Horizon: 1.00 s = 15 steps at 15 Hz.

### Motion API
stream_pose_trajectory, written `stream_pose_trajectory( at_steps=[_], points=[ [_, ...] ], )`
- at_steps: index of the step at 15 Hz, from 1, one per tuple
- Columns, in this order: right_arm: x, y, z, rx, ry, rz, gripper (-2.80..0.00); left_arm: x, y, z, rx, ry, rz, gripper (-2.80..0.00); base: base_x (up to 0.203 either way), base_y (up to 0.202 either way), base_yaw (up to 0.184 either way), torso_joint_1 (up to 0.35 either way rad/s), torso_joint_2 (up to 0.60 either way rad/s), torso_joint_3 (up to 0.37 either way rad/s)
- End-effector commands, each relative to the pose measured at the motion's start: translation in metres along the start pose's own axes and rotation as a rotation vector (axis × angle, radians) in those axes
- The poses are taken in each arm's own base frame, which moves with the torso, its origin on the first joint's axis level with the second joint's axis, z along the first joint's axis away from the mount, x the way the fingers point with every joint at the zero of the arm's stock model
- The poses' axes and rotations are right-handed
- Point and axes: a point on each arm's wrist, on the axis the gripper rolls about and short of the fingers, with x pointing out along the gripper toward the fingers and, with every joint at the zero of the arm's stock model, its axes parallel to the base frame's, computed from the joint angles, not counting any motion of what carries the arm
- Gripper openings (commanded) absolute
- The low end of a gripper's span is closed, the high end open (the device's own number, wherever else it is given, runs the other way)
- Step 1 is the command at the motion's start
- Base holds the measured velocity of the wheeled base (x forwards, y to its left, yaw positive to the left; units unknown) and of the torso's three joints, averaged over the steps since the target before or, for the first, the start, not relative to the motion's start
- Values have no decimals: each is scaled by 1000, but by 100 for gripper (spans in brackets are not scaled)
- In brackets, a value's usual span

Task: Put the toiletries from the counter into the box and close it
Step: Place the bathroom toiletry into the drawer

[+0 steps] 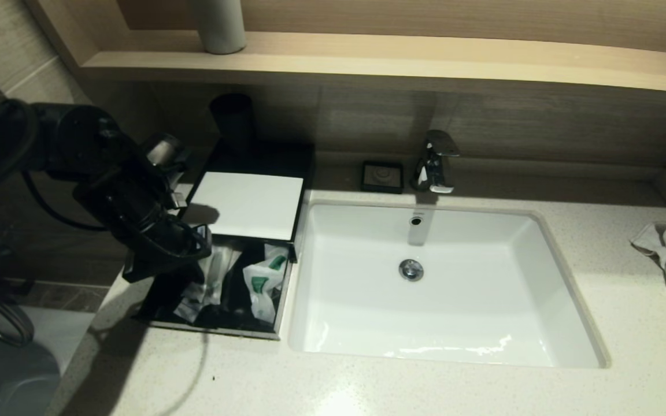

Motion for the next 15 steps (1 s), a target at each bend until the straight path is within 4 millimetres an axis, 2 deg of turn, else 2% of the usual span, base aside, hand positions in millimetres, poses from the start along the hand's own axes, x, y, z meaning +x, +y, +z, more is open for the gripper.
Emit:
stream_pose_trajectory(
  at_steps=[1,7,11,15],
  points=[
    [0,0,0,-1,0,0,-280,-2,0,-1,-3,-1,-1,0,0,0,0,0,0,0],
    [0,0,0,-1,0,0,-280,-11,0,-4,-1,-19,-14,0,0,0,0,0,0,0],
    [0,0,0,-1,0,0,-280,-34,-1,-13,14,-64,-47,0,0,0,0,0,0,0],
    [0,0,0,-1,0,0,-280,-58,-4,-31,46,-97,-83,0,0,0,0,0,0,0]
  ],
)
